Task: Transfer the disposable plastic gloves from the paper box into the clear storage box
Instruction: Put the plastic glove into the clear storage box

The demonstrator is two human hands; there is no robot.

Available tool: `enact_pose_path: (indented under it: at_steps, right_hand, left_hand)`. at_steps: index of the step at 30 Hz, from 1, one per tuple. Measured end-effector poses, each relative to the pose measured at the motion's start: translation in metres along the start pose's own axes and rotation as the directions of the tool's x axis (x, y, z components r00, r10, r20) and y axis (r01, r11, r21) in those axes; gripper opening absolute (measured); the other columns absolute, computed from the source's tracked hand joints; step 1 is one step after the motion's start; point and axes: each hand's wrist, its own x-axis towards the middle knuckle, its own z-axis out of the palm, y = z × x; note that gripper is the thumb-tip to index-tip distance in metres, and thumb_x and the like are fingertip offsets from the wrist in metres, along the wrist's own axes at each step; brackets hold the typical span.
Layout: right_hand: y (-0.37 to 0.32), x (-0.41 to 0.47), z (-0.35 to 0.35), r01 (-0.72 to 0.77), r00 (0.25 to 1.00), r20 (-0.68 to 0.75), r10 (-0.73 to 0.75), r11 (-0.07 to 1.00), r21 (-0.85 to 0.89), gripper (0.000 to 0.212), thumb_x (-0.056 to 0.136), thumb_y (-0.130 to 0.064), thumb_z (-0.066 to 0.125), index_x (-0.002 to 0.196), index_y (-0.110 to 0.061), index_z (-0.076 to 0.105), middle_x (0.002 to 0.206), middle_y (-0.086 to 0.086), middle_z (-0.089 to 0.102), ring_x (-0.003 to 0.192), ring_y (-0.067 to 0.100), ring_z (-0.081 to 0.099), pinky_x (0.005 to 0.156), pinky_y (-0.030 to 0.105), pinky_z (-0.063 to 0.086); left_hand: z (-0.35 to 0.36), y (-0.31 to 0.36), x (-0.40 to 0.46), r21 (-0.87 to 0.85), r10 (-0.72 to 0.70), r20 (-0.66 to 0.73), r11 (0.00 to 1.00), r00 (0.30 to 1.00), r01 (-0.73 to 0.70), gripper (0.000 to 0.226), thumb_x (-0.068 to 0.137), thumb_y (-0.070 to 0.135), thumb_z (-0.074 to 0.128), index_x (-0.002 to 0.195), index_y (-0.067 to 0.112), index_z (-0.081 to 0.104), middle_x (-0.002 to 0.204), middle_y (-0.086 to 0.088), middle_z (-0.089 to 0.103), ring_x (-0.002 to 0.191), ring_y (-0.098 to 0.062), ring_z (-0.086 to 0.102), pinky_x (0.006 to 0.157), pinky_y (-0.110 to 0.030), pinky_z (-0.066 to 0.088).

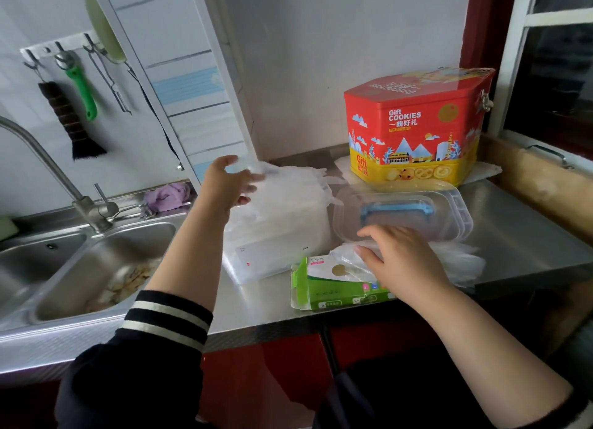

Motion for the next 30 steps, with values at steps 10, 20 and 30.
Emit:
enact_pose_path:
  at_steps: [10, 20, 30]
  right_hand:
    - [-0.005, 0.002, 0.000, -0.054, 0.997, 0.056, 0.053, 0.998, 0.012, 0.021, 0.085, -0.035, 0.069, 0.099, -0.019, 0.070, 0.091, -0.004, 0.072, 0.087, 0.023, 0.065, 0.088, 0.037, 0.039]
    - [-0.004, 0.003, -0.002, -0.126, 0.992, 0.028, 0.123, 0.979, 0.158, 0.016, 0.089, -0.028, 0.066, 0.083, -0.015, 0.074, 0.070, 0.000, 0.068, 0.066, 0.023, 0.059, 0.067, 0.031, 0.042]
    - [-0.002, 0.019, -0.003, -0.287, 0.894, -0.037, 0.446, 0.634, 0.718, 0.020, 0.093, -0.028, 0.061, 0.090, -0.011, 0.070, 0.060, -0.022, 0.060, 0.061, -0.010, 0.051, 0.063, 0.009, 0.039]
  left_hand:
    - [-0.028, -0.033, 0.024, 0.610, 0.102, -0.153, 0.792, 0.983, 0.012, 0.043, 0.084, 0.012, 0.053, 0.126, 0.020, 0.060, 0.121, -0.007, 0.064, 0.112, -0.029, 0.058, 0.097, -0.038, 0.047]
    - [0.010, -0.014, -0.028, 0.565, 0.764, -0.160, 0.590, 0.625, -0.577, 0.030, 0.089, 0.008, 0.049, 0.116, 0.015, 0.061, 0.121, -0.005, 0.060, 0.107, -0.023, 0.056, 0.089, -0.036, 0.046]
    - [0.072, -0.002, -0.079, 0.106, 0.183, 0.389, 0.965, 0.903, -0.241, 0.046, 0.103, 0.037, 0.038, 0.094, 0.000, 0.064, 0.084, -0.006, 0.072, 0.071, -0.017, 0.068, 0.069, -0.038, 0.057]
